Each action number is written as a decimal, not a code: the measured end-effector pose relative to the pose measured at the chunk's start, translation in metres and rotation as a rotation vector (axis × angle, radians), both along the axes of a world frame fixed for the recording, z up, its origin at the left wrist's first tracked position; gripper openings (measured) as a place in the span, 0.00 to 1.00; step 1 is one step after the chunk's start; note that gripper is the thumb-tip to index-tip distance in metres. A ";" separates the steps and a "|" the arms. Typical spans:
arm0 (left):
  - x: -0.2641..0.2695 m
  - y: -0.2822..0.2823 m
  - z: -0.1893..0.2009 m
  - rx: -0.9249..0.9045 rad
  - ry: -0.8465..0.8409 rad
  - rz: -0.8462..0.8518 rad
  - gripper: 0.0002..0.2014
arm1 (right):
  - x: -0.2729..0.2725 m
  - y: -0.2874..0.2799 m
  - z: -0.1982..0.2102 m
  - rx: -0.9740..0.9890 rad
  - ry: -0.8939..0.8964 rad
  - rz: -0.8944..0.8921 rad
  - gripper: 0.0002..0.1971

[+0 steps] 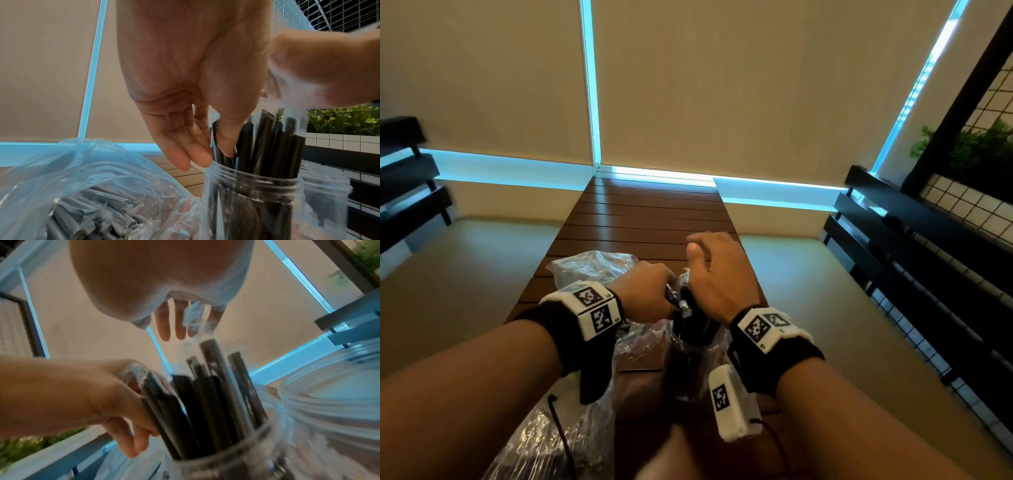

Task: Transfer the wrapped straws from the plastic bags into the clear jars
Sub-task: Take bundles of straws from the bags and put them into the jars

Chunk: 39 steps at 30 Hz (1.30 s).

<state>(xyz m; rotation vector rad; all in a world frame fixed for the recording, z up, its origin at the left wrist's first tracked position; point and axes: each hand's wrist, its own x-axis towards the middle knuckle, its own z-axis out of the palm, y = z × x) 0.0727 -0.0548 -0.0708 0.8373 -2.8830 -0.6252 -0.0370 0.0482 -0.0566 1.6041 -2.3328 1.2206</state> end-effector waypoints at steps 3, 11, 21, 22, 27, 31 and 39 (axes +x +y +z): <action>0.005 0.000 -0.002 -0.009 -0.034 0.024 0.10 | 0.003 0.005 -0.018 0.203 0.145 -0.008 0.19; 0.016 0.000 -0.007 0.063 -0.063 0.065 0.07 | 0.010 0.019 -0.038 0.178 0.060 0.048 0.30; 0.062 -0.030 -0.032 -0.255 -0.221 0.262 0.40 | 0.075 -0.014 -0.007 0.210 0.474 0.256 0.06; 0.067 -0.033 -0.038 -0.241 -0.245 0.278 0.41 | 0.082 -0.018 -0.008 0.359 0.470 0.315 0.07; 0.080 -0.040 -0.060 -0.335 0.046 0.453 0.30 | 0.095 -0.038 -0.037 0.814 0.457 0.344 0.09; 0.086 -0.054 -0.064 -0.294 0.122 0.563 0.36 | 0.094 -0.058 -0.066 0.663 0.386 0.273 0.07; 0.099 -0.071 -0.071 0.007 0.096 0.441 0.10 | 0.087 -0.099 -0.103 0.600 0.172 0.155 0.10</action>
